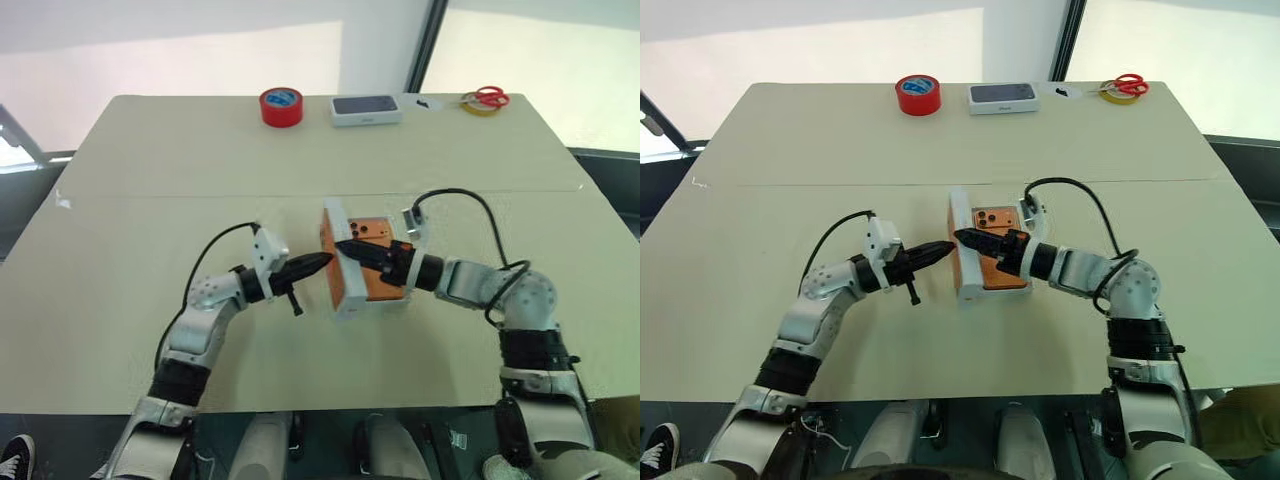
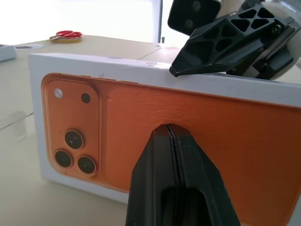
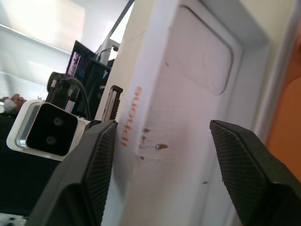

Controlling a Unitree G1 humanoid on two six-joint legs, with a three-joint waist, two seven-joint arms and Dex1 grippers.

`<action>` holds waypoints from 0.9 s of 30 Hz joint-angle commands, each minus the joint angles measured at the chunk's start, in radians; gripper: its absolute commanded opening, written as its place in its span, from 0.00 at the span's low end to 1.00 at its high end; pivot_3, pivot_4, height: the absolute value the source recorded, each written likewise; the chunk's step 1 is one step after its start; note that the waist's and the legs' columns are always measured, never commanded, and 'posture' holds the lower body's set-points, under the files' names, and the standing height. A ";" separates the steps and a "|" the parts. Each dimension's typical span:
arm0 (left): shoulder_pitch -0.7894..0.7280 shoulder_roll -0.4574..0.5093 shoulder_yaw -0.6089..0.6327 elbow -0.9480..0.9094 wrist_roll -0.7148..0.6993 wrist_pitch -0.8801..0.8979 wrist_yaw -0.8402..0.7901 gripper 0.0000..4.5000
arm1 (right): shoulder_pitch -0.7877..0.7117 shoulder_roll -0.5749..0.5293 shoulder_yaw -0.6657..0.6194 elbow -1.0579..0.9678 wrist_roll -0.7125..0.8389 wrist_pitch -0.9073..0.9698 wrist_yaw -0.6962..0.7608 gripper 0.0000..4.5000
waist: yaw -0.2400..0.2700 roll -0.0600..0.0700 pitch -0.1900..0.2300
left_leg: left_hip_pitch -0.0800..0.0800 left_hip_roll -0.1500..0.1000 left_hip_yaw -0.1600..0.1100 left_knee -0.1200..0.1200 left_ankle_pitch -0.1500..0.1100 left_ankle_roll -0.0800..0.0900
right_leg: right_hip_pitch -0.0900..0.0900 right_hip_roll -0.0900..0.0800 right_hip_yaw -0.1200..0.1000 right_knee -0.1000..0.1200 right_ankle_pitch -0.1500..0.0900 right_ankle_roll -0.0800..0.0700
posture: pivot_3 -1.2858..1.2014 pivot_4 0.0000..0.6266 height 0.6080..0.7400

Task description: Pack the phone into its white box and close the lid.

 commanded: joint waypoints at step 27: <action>0.046 0.169 -0.076 -0.098 0.064 0.121 -0.069 0.00 | 0.210 -0.104 0.145 -0.265 -0.716 -0.510 0.185 0.00 | -0.014 0.000 0.000 | -0.001 0.001 -0.001 0.000 0.001 -0.001 | 0.000 0.001 -0.001 -0.001 0.000 0.000 | 0.52 0.24 0.96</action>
